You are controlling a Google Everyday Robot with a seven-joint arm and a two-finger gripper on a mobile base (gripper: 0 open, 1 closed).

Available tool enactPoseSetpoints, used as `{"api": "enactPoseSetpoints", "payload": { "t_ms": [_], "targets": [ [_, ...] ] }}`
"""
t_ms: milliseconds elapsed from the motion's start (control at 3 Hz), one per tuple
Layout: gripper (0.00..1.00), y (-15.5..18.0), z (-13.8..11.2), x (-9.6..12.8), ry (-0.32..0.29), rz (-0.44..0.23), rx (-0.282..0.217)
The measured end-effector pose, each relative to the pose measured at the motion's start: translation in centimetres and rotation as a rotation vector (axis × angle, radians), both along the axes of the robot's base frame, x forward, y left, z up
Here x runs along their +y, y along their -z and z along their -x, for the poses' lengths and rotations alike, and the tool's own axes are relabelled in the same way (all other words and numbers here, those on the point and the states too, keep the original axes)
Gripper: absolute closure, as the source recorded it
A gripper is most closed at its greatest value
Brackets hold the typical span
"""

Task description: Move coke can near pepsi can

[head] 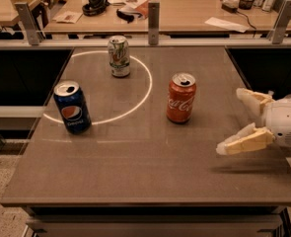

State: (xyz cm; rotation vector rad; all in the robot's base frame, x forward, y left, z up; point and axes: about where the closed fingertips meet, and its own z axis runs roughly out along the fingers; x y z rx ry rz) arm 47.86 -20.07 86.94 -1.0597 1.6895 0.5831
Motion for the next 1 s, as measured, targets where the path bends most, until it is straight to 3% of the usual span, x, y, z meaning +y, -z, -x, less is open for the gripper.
{"api": "enactPoseSetpoints", "payload": {
  "t_ms": [667,1000],
  "targets": [
    [0.0,-0.3,-2.9,2.4,-0.031,-0.066,-0.026],
    [0.0,0.6,-4.8,5.3,-0.079,-0.099,-0.019]
  ]
}}
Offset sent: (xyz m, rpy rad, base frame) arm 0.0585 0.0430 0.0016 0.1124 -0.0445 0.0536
